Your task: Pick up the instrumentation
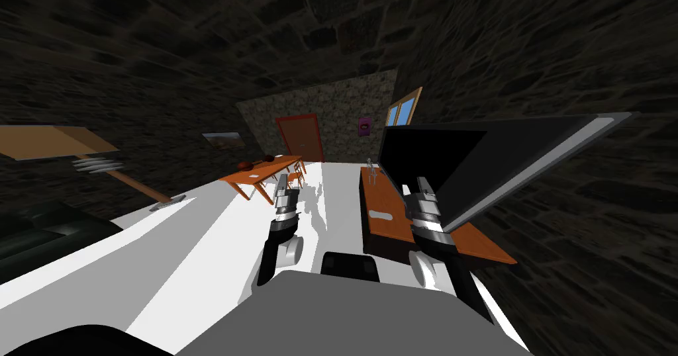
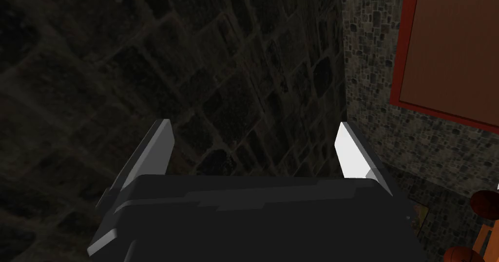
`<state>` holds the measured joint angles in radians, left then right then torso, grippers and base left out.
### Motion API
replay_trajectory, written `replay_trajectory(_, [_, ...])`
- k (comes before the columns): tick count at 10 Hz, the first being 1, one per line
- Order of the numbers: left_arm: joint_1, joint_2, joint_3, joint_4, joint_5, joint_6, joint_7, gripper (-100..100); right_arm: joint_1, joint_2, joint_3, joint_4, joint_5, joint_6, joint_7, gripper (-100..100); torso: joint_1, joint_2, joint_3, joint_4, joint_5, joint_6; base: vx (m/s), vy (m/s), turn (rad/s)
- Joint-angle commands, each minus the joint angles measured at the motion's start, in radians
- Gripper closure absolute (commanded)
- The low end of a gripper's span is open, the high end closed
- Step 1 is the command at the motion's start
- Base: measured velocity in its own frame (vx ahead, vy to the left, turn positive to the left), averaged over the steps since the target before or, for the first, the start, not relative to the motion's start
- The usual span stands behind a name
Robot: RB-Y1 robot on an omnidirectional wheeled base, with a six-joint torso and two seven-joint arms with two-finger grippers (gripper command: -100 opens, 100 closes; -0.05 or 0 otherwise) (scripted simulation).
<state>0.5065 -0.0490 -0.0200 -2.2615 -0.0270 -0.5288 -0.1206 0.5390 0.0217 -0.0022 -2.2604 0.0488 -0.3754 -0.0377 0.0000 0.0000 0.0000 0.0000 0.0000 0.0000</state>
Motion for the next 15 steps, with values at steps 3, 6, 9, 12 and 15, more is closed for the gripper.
replay_trajectory(3, [0.0, 0.0, 0.0, 0.0, 0.0, 0.0, 0.0, 0, -0.001, -0.081, 0.038, 0.055, 0.003, 0.015, -0.011, -100, 0.003, -0.003, -0.002, -0.001, 0.001, 0.0, 0.048, 0.043, 0.135])
replay_trajectory(6, [0.0, 0.0, 0.0, 0.0, 0.0, 0.0, 0.0, 0, 0.003, -0.124, 0.07, 0.104, 0.006, 0.028, -0.015, -100, 0.004, -0.005, -0.003, -0.001, 0.001, 0.0, 0.047, 0.043, 0.106])
replay_trajectory(9, [0.0, 0.0, 0.0, 0.0, 0.0, 0.0, 0.0, 0, 0.023, -0.192, 0.133, 0.198, 0.017, 0.054, -0.014, -100, 0.001, 0.002, 0.001, 0.0, 0.0, 0.0, -0.019, 0.014, 0.131])
replay_trajectory(12, [0.0, 0.0, 0.0, 0.0, 0.0, 0.0, 0.0, 0, 0.042, -0.24, 0.184, 0.27, 0.028, 0.073, -0.004, -100, 0.004, -0.003, -0.002, 0.0, 0.001, -0.001, 0.073, 0.069, 0.275])
replay_trajectory(15, [0.0, 0.0, 0.0, 0.0, 0.0, 0.0, 0.0, 0, 0.063, -0.292, 0.241, 0.373, 0.043, 0.092, 0.015, -100, 0.003, -0.006, -0.003, -0.001, 0.001, 0.0, 0.086, 0.046, 0.179])
